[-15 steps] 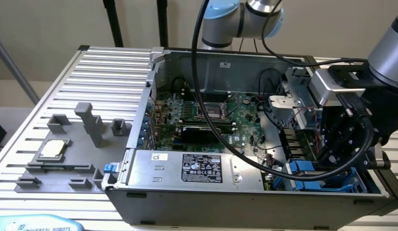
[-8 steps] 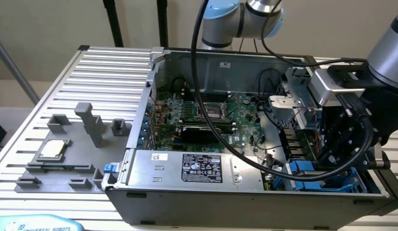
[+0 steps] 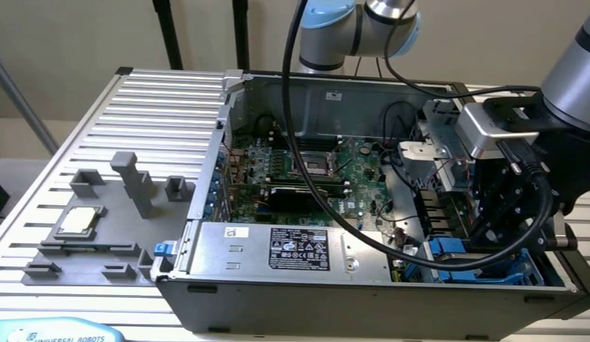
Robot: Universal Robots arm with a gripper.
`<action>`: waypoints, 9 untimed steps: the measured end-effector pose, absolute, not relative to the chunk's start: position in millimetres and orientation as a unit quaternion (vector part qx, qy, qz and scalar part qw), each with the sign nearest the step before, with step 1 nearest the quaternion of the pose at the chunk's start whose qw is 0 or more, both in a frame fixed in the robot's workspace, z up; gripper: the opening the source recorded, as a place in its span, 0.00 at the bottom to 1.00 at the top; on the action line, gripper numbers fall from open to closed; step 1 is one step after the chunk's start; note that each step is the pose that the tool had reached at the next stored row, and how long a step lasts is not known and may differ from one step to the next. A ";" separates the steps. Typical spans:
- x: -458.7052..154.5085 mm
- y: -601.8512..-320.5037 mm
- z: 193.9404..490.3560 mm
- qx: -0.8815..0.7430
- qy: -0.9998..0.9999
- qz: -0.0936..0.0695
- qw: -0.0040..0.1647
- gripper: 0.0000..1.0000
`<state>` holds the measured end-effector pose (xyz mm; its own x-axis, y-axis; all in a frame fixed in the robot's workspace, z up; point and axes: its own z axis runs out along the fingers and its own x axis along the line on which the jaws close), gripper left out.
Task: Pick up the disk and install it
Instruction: 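Insert the second disk wire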
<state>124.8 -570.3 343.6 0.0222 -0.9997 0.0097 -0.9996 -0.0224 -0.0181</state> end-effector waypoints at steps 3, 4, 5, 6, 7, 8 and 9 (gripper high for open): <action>124.2 -570.3 343.6 -0.718 0.696 -0.014 0.008 0.16; 123.8 -570.3 343.6 -0.719 0.694 -0.016 0.009 0.16; 123.3 -570.3 343.7 -0.721 0.693 -0.017 0.010 0.16; 122.7 -570.3 343.6 -0.722 0.692 -0.018 0.011 0.16; 122.0 -570.3 343.6 -0.723 0.691 -0.019 0.012 0.16; 121.3 -570.3 343.5 -0.724 0.690 -0.019 0.013 0.16; 120.5 -570.3 343.5 -0.724 0.689 -0.019 0.013 0.16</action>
<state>120.5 -570.3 343.5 0.0491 -0.9987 0.0103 -0.9977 -0.0495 -0.0455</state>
